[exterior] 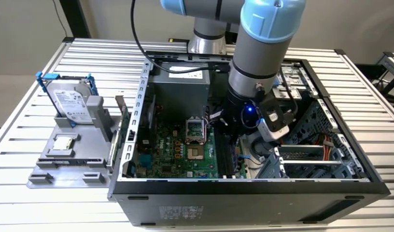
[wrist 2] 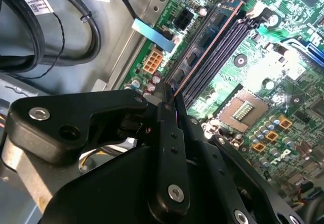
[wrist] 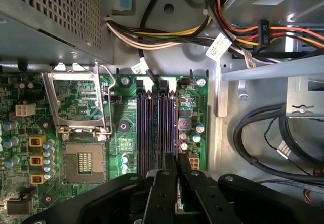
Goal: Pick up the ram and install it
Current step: 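Insert the ram into the slot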
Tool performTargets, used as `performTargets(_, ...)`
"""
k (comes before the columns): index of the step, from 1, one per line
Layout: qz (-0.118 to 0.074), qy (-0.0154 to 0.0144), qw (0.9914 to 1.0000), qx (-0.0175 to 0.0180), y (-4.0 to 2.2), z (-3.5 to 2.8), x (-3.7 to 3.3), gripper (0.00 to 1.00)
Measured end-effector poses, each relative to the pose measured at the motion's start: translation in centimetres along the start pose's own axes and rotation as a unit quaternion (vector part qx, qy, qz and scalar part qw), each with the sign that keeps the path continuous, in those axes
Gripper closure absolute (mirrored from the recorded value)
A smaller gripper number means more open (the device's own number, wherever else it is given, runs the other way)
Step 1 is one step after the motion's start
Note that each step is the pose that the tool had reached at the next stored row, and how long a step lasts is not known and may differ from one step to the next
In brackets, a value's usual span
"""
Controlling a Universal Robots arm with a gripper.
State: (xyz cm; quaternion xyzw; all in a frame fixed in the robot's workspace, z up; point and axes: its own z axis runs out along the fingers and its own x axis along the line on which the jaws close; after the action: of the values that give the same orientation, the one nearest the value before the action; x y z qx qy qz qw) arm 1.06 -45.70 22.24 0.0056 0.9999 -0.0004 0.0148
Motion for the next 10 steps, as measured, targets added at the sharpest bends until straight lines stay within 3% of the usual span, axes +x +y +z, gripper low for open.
performTargets(10,0.000,-0.0001,1.00000,-0.0001,0.00,0.22,0.14,1.00)
